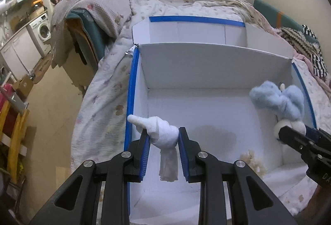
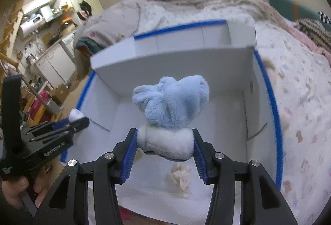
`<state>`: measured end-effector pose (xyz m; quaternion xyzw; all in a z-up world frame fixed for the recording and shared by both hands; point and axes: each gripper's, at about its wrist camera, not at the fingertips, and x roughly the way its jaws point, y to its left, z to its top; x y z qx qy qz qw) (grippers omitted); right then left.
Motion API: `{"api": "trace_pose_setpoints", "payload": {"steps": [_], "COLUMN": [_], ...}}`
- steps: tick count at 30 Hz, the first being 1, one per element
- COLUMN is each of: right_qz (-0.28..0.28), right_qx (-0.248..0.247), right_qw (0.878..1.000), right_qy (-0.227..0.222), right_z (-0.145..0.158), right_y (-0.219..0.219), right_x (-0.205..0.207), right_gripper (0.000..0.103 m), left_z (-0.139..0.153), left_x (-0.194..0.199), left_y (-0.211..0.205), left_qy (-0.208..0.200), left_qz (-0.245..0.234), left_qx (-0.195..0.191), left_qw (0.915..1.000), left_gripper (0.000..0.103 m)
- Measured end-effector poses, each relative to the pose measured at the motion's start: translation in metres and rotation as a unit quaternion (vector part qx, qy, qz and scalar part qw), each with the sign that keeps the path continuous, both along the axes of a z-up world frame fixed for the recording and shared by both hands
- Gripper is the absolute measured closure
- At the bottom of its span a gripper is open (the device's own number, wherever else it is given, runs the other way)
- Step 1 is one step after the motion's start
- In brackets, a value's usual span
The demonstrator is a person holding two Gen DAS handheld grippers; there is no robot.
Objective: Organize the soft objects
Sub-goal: 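Carry the blue plush over the box with the right tool while the left tool carries the sock, then open both tools to drop the plush and the sock into the box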
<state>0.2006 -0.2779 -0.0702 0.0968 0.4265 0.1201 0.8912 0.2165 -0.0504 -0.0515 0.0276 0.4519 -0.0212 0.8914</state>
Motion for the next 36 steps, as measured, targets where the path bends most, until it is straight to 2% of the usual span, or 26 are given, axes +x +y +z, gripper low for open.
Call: {"api": "trace_pose_setpoints", "payload": {"steps": [6,12,20,22,24,26,28,30,31,36], "right_qz": [-0.010,-0.018,-0.027,-0.030,-0.032,-0.034,-0.037,-0.040,-0.043,-0.055], "right_qx": [0.001,0.001,-0.020,-0.017,-0.005,0.001,0.003,0.008,0.010,0.032], "right_qw": [0.999,0.997,0.996,0.996,0.996,0.996,0.996,0.996,0.996,0.996], "right_qy": [0.046,0.078,0.077,0.081,0.084,0.084,0.081,0.076,0.073,0.056], "right_z": [-0.022,-0.037,-0.043,-0.044,-0.044,-0.043,-0.041,-0.039,-0.037,-0.031], "right_y": [-0.003,-0.004,-0.003,-0.005,-0.007,-0.008,-0.009,-0.010,-0.011,-0.016], "right_x": [0.007,0.010,0.011,0.013,0.013,0.013,0.013,0.013,0.012,0.009], "right_gripper": [0.050,0.047,0.041,0.038,0.033,0.028,0.024,0.007,0.003,0.000], "left_z": [-0.008,-0.025,-0.034,-0.034,-0.033,-0.031,-0.029,-0.028,-0.027,-0.028], "left_x": [0.006,0.013,0.019,0.018,0.015,0.012,0.012,0.013,0.013,0.012], "left_y": [-0.006,-0.016,-0.021,-0.022,-0.026,-0.026,-0.025,-0.024,-0.023,-0.020], "left_qy": [0.006,0.036,0.055,0.054,0.047,0.040,0.040,0.041,0.041,0.045], "left_qz": [-0.013,-0.032,-0.027,-0.029,-0.028,-0.023,-0.020,-0.018,-0.016,-0.011], "left_qx": [-0.009,-0.003,0.008,0.011,0.021,0.025,0.018,0.011,0.012,0.006], "left_qw": [0.9999,0.9988,0.9981,0.9980,0.9983,0.9986,0.9988,0.9989,0.9990,0.9989], "left_gripper": [0.079,0.078,0.077,0.071,0.050,0.042,0.041,0.039,0.039,0.039]}}
